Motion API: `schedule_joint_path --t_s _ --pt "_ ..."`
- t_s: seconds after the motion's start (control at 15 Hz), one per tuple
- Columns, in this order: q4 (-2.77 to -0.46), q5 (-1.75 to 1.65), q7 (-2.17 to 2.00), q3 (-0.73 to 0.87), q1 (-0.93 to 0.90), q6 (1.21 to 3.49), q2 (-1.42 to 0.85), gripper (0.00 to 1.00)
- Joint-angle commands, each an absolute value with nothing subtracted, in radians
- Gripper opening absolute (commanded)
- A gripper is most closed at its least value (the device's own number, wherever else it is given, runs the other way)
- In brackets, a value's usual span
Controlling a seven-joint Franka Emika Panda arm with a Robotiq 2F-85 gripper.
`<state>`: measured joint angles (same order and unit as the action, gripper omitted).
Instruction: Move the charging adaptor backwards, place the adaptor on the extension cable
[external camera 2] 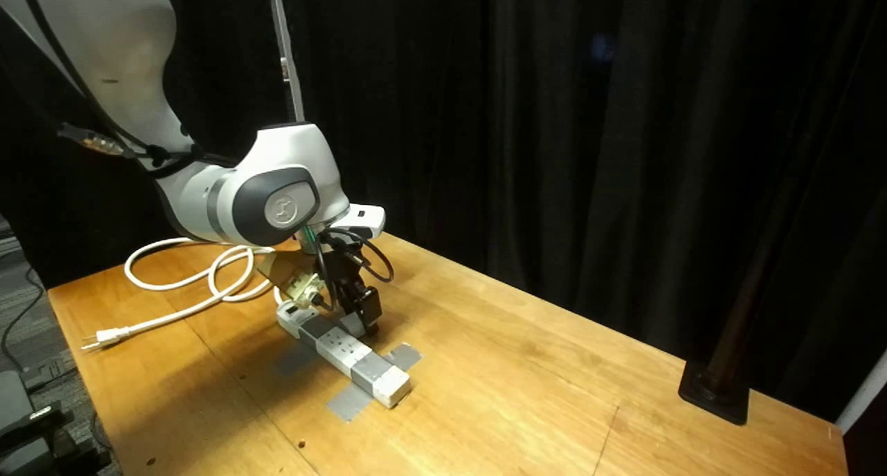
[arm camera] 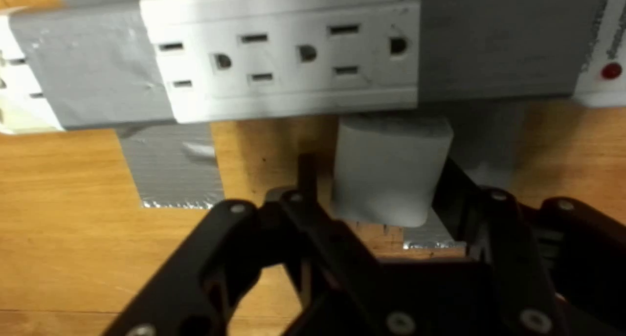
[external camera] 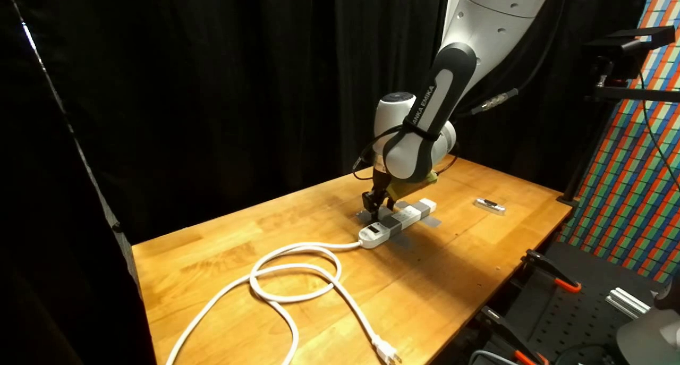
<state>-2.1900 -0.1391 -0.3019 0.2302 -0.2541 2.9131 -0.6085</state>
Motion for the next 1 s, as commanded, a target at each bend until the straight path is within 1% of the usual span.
schedule_joint_path --t_s 0.0,0.07,0.13,0.8,0.87,0.93 --pt "-2.155 -0.123 -0.318 0.245 -0.264 2.896 -0.621 0.27" --pt "-2.148 -0.120 -0.317 0.243 -0.261 2.888 -0.621 0.23" --pt "-2.135 -0.120 -0.323 0.248 -0.265 2.890 -0.625 0.23" --pt "-1.953 -0.035 -0.389 0.214 -0.267 2.913 -0.747 0.24" --pt "-1.941 -0.038 -0.396 0.224 -0.279 2.914 -0.762 0.32" --pt "-1.933 -0.042 -0.404 0.234 -0.289 2.911 -0.771 0.73"
